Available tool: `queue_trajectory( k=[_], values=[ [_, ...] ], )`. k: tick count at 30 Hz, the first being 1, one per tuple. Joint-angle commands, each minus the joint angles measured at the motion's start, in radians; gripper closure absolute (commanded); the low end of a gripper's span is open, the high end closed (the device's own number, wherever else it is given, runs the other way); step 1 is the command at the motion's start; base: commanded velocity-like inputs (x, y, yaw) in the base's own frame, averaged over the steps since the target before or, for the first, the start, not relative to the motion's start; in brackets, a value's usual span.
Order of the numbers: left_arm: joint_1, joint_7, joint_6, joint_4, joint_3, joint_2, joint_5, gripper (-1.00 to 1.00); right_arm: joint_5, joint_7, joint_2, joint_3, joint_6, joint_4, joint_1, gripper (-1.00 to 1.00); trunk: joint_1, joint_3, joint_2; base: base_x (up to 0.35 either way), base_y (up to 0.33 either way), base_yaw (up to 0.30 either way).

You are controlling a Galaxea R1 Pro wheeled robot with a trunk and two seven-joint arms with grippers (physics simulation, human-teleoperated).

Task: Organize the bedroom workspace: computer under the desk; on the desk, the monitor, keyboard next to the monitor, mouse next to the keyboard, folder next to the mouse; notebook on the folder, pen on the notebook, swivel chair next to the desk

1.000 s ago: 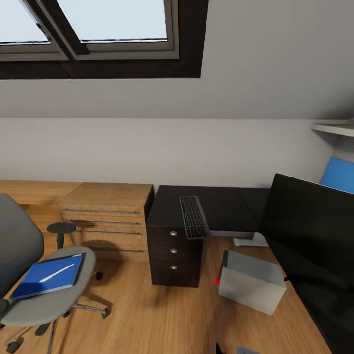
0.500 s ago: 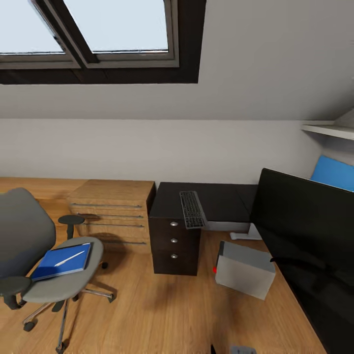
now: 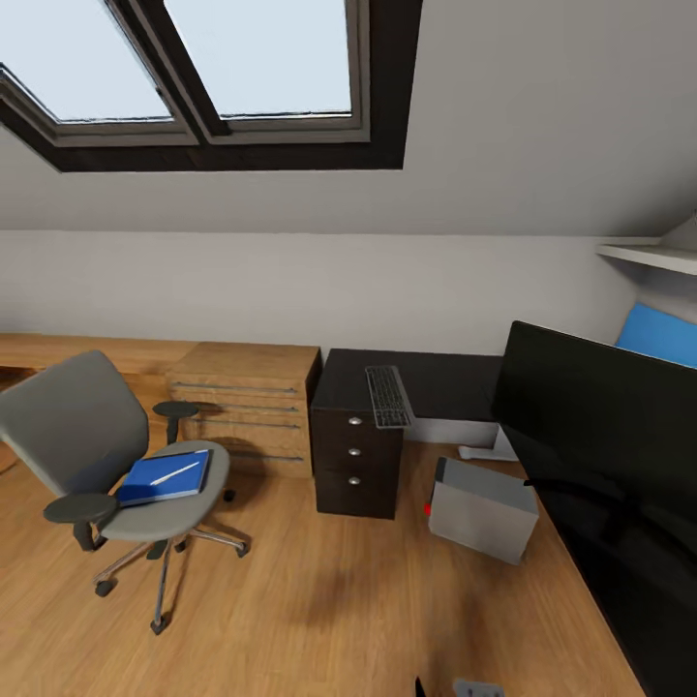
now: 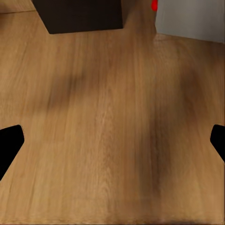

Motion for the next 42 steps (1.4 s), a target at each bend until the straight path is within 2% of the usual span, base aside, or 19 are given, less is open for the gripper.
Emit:
queue_trajectory(
  k=[1,12,19,32,42],
  values=[
    [-0.001,0.002,-0.004,0.000,-0.002,0.000,0.008,-1.00,-0.004,-0.006,0.000,0.009,-0.003,0.001,-0.001,-1.00,-0.004,0.001,0.006,-0.342,0.000,0.015],
    [0.000,0.002,-0.004,0.000,-0.001,0.001,0.009,-1.00,-0.004,-0.005,0.000,0.009,-0.004,0.001,-0.001,-1.00,-0.047,0.035,0.083,-0.342,0.000,-0.005],
    [-0.001,0.003,-0.004,0.000,-0.001,0.000,0.009,-1.00,-0.003,-0.004,-0.001,0.009,-0.004,-0.001,-0.001,-1.00,-0.073,0.057,0.132,-0.339,-0.051,-0.223],
    [-0.001,0.004,-0.004,0.000,-0.003,-0.001,0.007,-1.00,-0.005,-0.004,-0.003,0.007,-0.003,0.000,-0.001,-1.00,-0.123,0.097,0.223,-0.300,-0.212,-0.262],
    [-0.001,0.008,-0.004,0.000,-0.002,-0.003,0.006,-1.00,-0.004,-0.006,-0.001,0.008,-0.004,0.000,-0.001,-1.00,-0.162,0.128,0.293,-0.292,-0.237,-0.043]
  ],
)
